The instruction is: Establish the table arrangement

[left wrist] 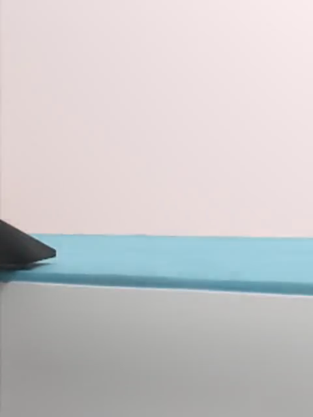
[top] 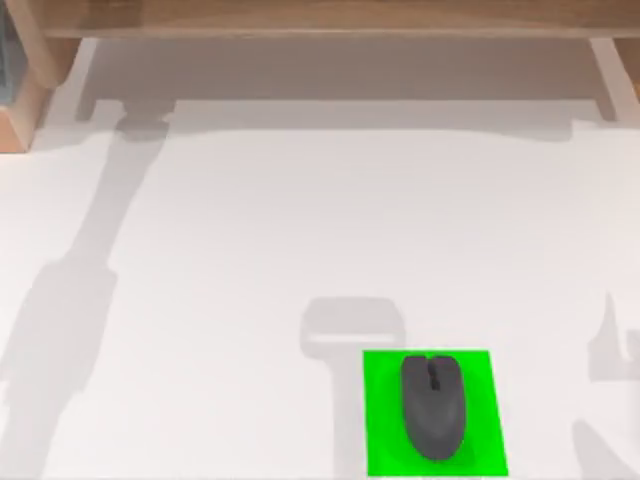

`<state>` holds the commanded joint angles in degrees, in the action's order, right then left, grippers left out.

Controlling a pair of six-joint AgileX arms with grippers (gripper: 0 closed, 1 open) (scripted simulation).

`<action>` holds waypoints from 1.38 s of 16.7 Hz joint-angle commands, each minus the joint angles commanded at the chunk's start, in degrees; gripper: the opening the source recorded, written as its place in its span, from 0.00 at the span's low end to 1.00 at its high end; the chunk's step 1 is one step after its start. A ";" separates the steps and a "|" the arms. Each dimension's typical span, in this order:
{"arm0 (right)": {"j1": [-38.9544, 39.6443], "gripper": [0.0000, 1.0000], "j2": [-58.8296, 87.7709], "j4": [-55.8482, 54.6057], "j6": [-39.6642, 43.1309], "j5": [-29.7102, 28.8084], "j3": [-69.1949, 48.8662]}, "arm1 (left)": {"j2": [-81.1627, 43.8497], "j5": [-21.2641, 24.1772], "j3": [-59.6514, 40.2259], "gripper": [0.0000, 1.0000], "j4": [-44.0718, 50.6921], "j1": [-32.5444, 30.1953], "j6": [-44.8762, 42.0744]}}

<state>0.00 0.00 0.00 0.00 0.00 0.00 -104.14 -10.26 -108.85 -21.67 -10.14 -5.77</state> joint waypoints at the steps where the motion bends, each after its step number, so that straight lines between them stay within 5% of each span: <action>1: 0.00 1.00 0.00 0.00 0.00 0.00 0.00 | 0.73 3.09 1.93 0.00 -5.40 3.83 -0.95; 6: 0.00 1.00 0.00 0.00 0.00 0.00 0.00 | 2.89 18.62 14.72 0.00 -28.63 23.29 -8.89; 11: 0.00 1.00 0.00 0.00 0.00 0.00 0.00 | 2.92 31.71 31.54 0.00 -41.18 39.77 -23.92; 18: 0.00 1.00 0.00 0.00 0.00 0.00 0.00 | -0.32 40.41 53.38 0.00 -38.24 54.11 -53.65; 23: 0.00 1.00 0.00 0.00 0.00 0.00 0.00 | -3.75 40.41 60.67 0.00 -26.41 53.86 -74.48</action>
<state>0.00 0.00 0.00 0.00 0.00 0.00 -107.89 30.15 -48.18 -48.08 43.72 -80.25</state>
